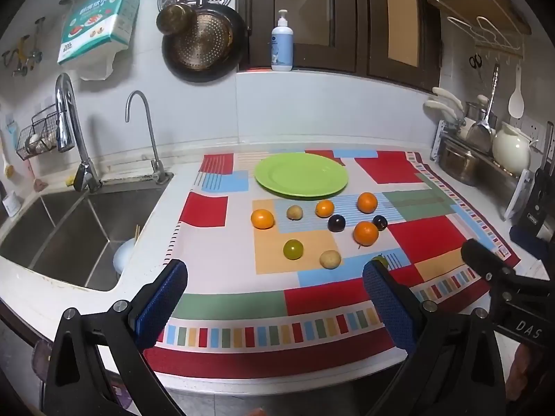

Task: Organize fruits

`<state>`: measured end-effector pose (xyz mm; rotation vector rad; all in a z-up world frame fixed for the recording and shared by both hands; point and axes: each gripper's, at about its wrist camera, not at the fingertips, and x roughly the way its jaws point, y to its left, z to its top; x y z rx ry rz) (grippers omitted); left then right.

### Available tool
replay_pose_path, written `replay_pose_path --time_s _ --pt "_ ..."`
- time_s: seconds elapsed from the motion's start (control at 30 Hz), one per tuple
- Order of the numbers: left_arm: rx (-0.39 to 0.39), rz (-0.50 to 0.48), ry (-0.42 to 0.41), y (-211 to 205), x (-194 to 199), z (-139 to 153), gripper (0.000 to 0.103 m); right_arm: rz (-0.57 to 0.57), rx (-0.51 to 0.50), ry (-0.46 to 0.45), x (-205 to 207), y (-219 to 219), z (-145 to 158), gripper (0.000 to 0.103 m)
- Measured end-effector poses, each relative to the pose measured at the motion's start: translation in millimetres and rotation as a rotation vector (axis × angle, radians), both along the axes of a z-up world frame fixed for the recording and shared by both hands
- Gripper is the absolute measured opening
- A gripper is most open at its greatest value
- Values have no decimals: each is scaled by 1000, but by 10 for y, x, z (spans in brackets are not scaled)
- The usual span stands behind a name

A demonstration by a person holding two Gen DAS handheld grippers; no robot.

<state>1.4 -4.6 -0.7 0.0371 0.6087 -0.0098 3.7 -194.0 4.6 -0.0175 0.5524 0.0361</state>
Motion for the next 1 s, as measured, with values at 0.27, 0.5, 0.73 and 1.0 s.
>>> replay_pose_path --time_s 0.27,0.5,0.73,1.0 --pt "-18 -6 -33 -62 9 12 103 3 24 -9 27 7 31 102" --pt "-36 -5 -39 167 -47 37 103 16 12 -22 8 16 -8 102" --pt "-36 -16 -47 173 -111 44 103 11 1 -18 -45 101 17 102" --pt "-36 -21 -59 194 -170 83 103 4 1 -25 -110 97 39 102"
